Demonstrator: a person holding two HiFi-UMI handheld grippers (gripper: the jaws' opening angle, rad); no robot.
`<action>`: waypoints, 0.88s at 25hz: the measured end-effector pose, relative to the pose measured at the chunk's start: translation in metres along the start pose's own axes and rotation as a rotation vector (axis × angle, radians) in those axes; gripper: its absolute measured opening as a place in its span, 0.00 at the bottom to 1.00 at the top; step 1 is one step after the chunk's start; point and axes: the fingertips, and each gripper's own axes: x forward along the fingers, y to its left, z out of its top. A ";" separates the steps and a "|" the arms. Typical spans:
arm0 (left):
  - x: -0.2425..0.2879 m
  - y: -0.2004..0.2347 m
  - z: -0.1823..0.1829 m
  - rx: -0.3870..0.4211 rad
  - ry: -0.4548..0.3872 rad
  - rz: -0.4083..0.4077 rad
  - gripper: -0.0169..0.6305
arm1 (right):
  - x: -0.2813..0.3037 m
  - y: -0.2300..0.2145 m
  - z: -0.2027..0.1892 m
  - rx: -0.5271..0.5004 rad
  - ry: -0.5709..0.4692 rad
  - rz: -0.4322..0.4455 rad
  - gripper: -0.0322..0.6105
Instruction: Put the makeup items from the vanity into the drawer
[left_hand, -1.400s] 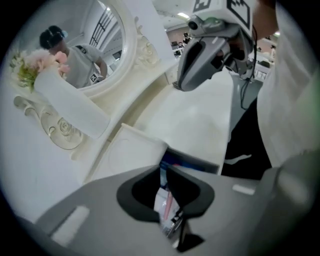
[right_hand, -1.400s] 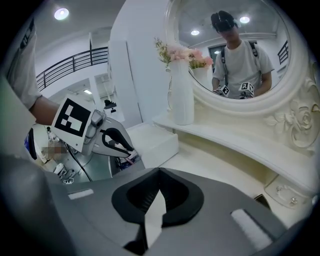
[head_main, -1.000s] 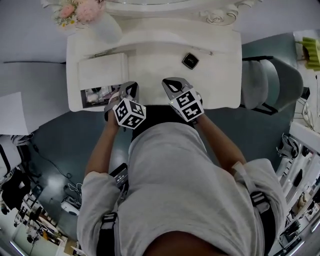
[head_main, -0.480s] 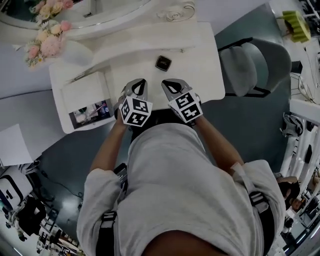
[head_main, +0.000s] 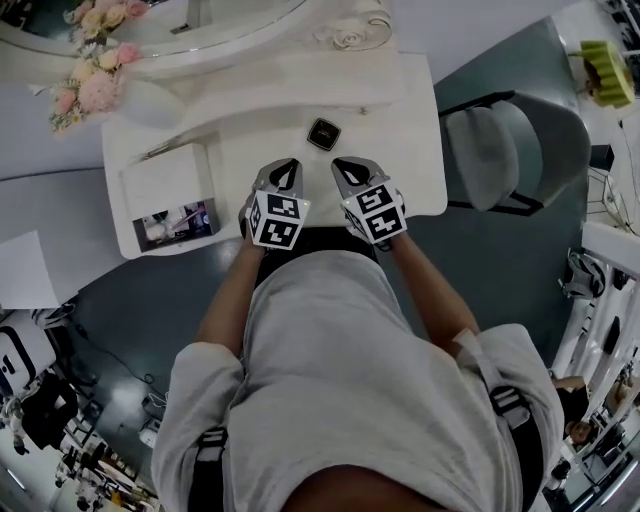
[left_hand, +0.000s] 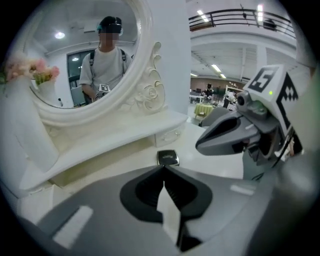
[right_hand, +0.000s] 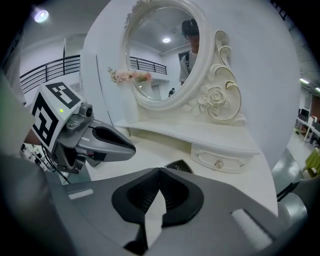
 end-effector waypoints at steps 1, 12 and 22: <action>0.001 0.000 -0.001 -0.022 0.000 0.008 0.03 | 0.003 -0.001 -0.001 -0.002 0.002 0.007 0.05; 0.010 0.011 -0.011 -0.201 0.012 0.095 0.03 | 0.045 -0.024 -0.006 -0.115 0.060 0.060 0.14; 0.017 0.015 -0.028 -0.253 0.058 0.113 0.03 | 0.083 -0.039 -0.009 -0.210 0.130 0.058 0.41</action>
